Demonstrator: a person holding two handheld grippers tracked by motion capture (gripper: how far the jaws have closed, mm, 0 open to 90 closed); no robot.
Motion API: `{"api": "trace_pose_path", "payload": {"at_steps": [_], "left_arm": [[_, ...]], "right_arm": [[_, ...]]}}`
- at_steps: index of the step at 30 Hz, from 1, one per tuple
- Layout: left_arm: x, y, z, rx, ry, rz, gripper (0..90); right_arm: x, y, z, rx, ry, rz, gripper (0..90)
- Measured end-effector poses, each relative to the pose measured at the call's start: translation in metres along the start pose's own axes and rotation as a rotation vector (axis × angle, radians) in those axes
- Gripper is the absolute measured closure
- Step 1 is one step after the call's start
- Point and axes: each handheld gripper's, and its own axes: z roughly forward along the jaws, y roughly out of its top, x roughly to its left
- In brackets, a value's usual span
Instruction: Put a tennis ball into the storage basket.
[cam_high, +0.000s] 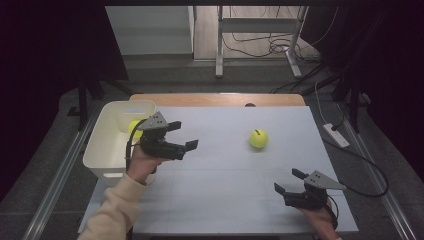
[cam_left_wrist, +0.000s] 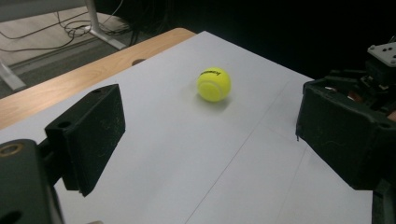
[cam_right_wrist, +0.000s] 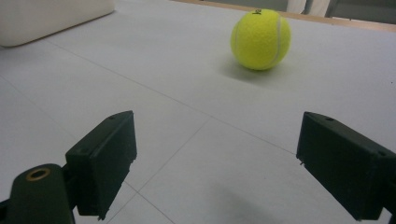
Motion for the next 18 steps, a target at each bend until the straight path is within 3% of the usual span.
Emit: {"api": "trace_pose_path", "payload": {"at_steps": [18], "left_arm": [[-0.01,0.002,0.023,0.027,-0.042,0.015,8.7]], "right_arm": [[0.0,0.002,0.003,-0.003,-0.003,-0.001,12.2]]}}
